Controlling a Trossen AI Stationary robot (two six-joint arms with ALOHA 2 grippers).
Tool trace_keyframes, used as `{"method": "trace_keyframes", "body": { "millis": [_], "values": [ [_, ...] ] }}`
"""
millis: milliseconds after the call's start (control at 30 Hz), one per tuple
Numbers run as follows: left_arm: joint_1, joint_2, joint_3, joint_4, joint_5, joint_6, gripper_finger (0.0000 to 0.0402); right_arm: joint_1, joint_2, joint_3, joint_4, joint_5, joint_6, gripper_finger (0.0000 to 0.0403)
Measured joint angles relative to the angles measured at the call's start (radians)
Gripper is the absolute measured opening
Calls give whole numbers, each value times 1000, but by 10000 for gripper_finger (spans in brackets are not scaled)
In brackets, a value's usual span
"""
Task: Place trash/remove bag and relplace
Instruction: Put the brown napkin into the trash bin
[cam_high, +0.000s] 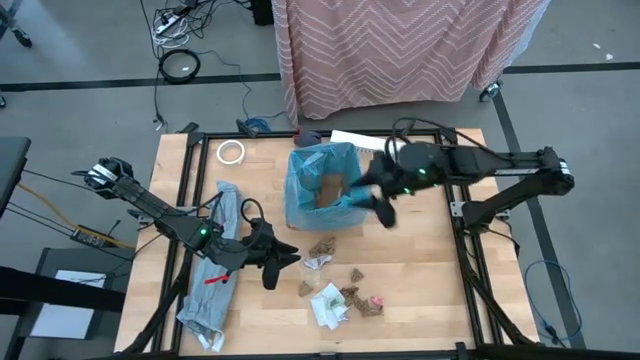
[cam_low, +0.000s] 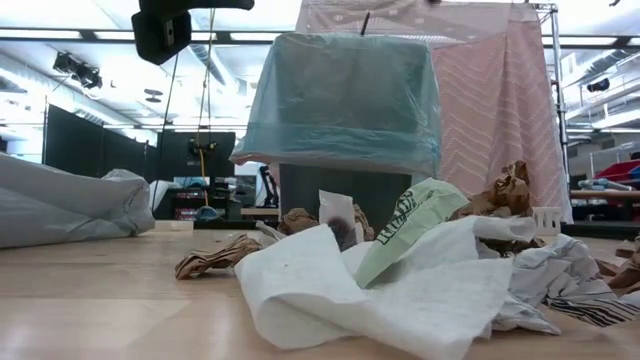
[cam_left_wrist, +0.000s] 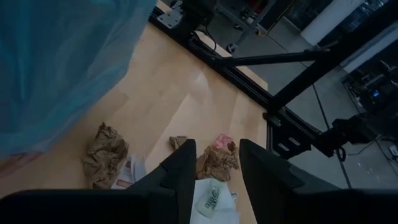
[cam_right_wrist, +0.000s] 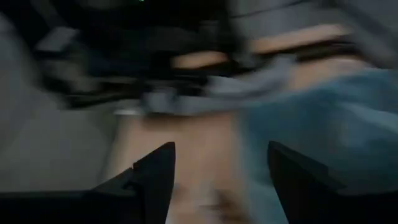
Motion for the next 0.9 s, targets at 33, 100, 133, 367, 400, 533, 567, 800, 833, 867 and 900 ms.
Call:
{"method": "trace_keyframes", "body": {
  "millis": [33, 100, 133, 367, 400, 533, 567, 800, 833, 867, 900],
  "values": [
    [0, 0, 0, -5, 3, 0, 131, 36, -2, 15, -2, -31, 31, 242],
    [0, 0, 0, -8, 8, 0, 131, 126, -3, 33, -48, -55, 89, 240],
    [0, 0, 0, -13, 8, 0, 131, 171, -4, 33, -96, -55, 112, 237],
    [0, 0, 0, -47, 8, -2, 131, 443, 6, -110, -408, 138, 315, 237],
    [0, 0, 0, -51, 8, -2, 131, 464, 6, -143, -397, 151, 351, 240],
    [0, 0, 0, -51, 8, -1, 131, 515, 20, -266, -243, 158, 459, 257],
    [0, 0, 0, -51, 8, -1, 131, 526, 31, -296, -193, 161, 481, 261],
    [1, 0, 0, -51, 8, -2, 131, 573, 191, -370, 37, 141, 492, 270],
    [1, 0, 0, -51, 9, -3, 131, 577, 221, -369, 48, 133, 488, 270],
    [1, 0, 0, -51, 9, -3, 131, 581, 248, -365, 52, 126, 482, 270],
    [1, 0, 0, -51, 9, -3, 131, 583, 269, -362, 66, 121, 475, 271]
  ]
}}
